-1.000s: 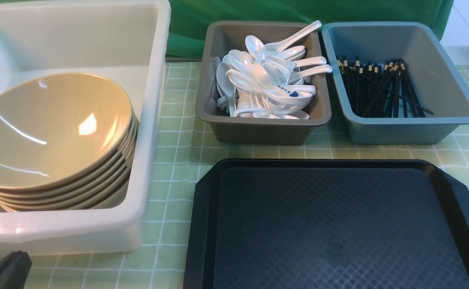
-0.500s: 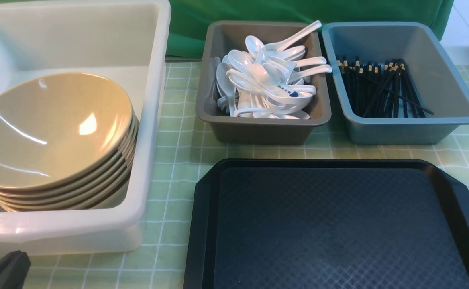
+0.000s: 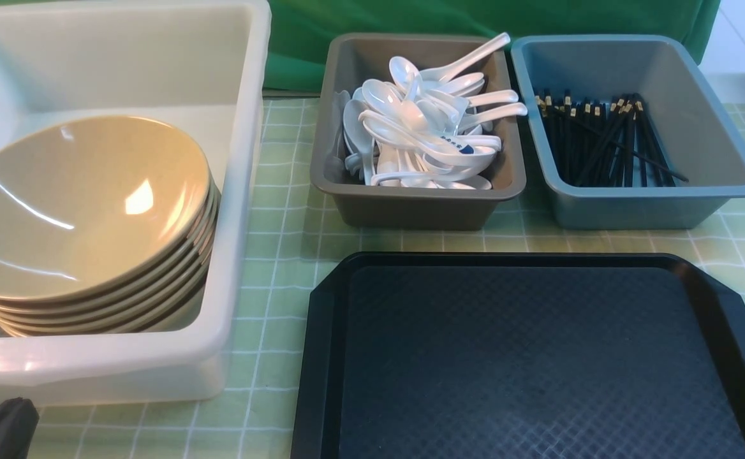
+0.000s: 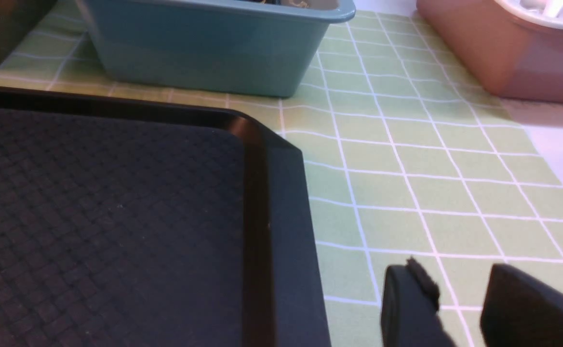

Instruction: On green table put chopsticks spoon bowls plates into blue grey white boxes.

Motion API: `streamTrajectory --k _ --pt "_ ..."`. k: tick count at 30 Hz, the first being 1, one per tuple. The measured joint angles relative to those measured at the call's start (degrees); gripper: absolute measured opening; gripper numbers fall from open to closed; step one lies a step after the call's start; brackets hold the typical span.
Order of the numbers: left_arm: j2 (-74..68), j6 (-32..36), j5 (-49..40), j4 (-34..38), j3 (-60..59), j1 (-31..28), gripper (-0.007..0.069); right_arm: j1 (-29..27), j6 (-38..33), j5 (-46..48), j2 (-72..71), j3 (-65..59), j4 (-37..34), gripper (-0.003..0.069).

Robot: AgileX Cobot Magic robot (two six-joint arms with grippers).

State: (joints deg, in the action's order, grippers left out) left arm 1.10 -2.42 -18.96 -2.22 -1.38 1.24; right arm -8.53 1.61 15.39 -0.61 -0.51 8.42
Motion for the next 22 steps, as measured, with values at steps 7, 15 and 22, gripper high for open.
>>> streamTrajectory --k 7,15,22 --pt "0.0 0.0 0.0 0.0 0.0 0.8 -0.0002 0.0 0.0 0.0 0.0 0.0 0.0 0.0235" --pt "0.0 0.0 0.0 0.0 0.0 1.5 -0.0002 0.0 0.0 0.0 0.0 0.0 0.0 0.0235" --pt "0.0 0.0 0.0 0.0 0.0 1.5 -0.0002 0.0 0.0 0.0 0.0 0.0 0.0 0.0235"
